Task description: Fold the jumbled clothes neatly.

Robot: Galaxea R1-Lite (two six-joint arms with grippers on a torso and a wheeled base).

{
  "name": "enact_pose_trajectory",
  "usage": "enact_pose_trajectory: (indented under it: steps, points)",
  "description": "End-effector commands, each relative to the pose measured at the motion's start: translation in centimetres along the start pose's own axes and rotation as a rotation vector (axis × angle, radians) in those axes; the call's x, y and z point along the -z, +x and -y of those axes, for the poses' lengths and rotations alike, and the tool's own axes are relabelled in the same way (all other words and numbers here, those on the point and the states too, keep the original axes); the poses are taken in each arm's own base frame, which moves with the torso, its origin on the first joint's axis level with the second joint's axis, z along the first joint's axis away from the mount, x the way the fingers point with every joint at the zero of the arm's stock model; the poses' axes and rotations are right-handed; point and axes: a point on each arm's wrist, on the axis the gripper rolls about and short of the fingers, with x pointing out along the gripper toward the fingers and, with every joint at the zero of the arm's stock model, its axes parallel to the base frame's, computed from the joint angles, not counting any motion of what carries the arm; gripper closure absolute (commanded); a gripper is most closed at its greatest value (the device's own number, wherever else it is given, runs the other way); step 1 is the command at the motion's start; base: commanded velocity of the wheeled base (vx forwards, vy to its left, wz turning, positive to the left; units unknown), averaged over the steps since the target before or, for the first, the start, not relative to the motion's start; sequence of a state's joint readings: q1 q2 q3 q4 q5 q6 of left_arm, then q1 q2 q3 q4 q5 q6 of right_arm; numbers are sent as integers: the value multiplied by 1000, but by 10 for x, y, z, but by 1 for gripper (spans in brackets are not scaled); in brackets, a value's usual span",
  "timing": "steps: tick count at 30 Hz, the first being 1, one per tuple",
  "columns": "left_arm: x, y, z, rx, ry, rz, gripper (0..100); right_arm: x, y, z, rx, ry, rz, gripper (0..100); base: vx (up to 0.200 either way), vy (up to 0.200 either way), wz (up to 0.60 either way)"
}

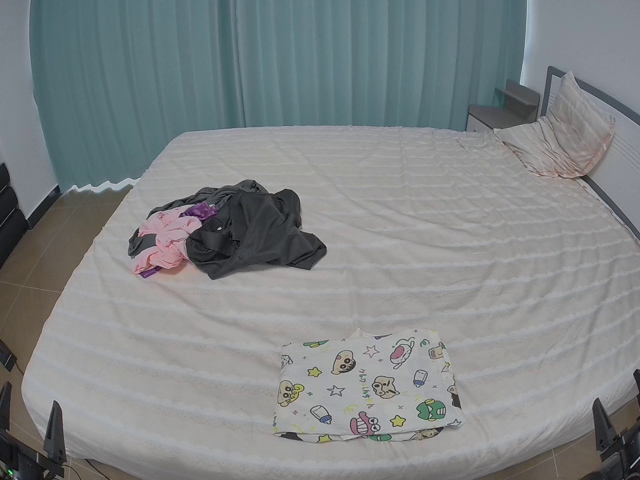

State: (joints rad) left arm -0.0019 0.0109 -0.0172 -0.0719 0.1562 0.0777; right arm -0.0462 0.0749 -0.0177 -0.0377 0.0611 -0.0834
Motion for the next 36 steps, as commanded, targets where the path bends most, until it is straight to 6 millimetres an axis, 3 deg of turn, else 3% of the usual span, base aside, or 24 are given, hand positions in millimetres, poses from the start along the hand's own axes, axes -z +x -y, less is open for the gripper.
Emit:
enact_pose_trajectory:
  steps: [1, 10, 36]
  points:
    - [6, 0, 1, 33, 2, -17, 0, 3, 1, 2, 84, 4, -21, 0, 0, 0, 0]
    - [13, 0, 5, 177, -17, -81, 0, 3, -5, -2, -177, 64, 97, 0, 0, 0, 0]
    - [12, 0, 5, 171, -61, -75, 0, 4, -5, -2, -172, 152, 86, 0, 0, 0, 0]
